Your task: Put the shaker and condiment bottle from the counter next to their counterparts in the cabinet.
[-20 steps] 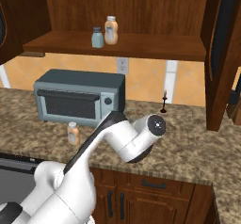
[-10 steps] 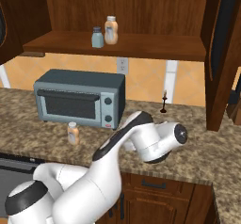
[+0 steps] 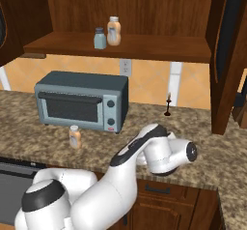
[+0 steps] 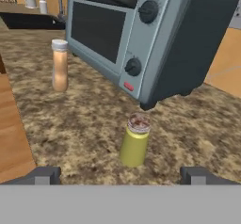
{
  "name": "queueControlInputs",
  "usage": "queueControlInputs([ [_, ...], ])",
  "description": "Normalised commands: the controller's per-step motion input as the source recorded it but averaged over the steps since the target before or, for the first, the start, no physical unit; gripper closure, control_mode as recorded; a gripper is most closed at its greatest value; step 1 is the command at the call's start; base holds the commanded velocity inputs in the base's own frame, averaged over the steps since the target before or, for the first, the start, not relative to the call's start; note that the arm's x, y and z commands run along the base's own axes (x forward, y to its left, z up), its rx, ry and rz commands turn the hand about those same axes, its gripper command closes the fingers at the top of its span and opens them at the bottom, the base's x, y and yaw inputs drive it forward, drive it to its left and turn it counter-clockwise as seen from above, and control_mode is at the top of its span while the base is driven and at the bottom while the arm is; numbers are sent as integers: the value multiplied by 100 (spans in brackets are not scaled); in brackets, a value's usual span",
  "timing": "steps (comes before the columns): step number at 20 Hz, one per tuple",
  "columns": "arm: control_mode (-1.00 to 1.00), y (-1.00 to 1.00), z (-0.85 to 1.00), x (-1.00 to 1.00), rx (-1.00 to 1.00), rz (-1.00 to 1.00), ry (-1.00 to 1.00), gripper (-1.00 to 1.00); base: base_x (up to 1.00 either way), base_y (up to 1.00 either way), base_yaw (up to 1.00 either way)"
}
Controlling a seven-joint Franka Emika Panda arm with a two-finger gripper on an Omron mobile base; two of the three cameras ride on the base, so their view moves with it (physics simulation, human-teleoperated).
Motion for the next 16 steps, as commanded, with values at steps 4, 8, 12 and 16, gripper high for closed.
queueControlInputs([
  [4,-100,31,-11,20,-1,0,-5,-100,0,0,0],
  [8,-100,-4,-12,5,0,2,0,-100,0,0,0],
  [12,-100,-4,-36,13,0,10,0,-100,0,0,0],
  [16,-100,0,-24,18,0,8,0,-100,0,0,0],
])
